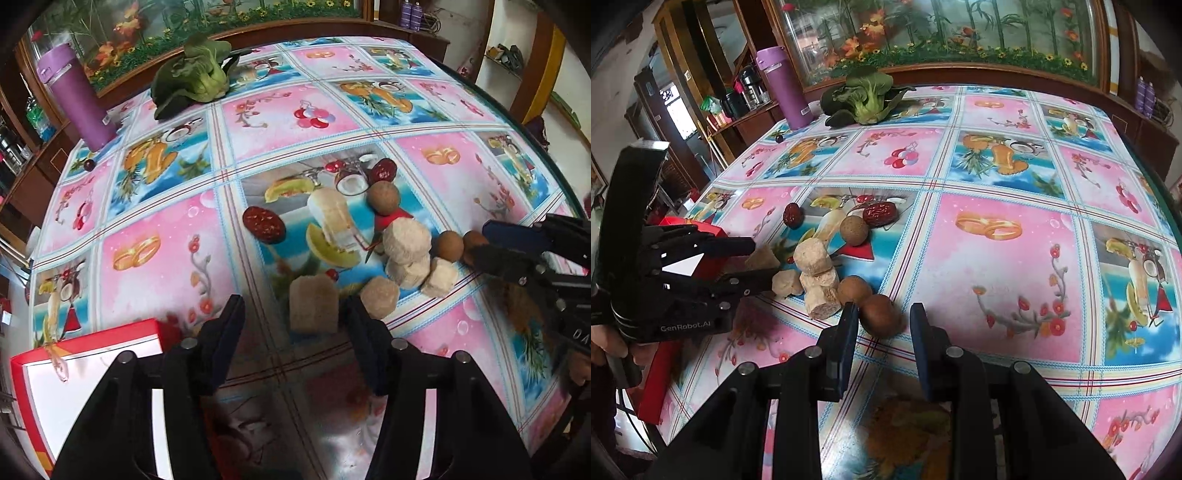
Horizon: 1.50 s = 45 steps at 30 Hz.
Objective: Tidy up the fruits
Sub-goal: 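Grasp a beige cube with the left tool while the right tool grasps a brown round fruit, then lower the beige cube and brown fruit into the tray and open both tools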
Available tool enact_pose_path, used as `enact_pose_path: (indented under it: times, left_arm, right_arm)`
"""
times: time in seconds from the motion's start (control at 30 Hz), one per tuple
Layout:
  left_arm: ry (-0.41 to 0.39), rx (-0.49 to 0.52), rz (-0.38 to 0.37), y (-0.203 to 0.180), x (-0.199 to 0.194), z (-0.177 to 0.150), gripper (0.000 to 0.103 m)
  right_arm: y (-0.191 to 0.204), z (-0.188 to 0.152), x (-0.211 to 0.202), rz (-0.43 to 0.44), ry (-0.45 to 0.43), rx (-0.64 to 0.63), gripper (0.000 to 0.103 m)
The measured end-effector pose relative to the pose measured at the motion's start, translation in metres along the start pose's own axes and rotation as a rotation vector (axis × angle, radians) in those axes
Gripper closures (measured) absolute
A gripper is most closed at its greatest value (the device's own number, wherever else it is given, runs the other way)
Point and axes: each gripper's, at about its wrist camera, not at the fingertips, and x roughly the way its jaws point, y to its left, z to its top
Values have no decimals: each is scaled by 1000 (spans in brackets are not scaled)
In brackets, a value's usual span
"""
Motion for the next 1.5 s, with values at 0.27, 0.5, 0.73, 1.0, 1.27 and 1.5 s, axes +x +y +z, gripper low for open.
enact_pose_path:
  times: [0.27,0.5,0.73,1.0,1.27,1.5]
  left_arm:
    - [-3,-5,-61,-3,3,5,61]
    - [-11,0,-76,-4,3,5,66]
    - [-16,-8,-82,-5,2,5,76]
    - [-22,-64,-91,-2,-6,-2,76]
    - [-168,-112,-80,13,-74,-29,76]
    - [-291,-221,20,63,-146,-81,76]
  right_arm:
    - [1,-1,7,-10,14,-8,75]
    - [3,-1,8,-15,6,-20,76]
    - [3,-1,8,-20,-1,-29,81]
    - [1,0,1,-21,-21,-10,81]
    - [31,11,-31,54,-95,-27,81]
    - [124,27,-24,188,-82,-148,81]
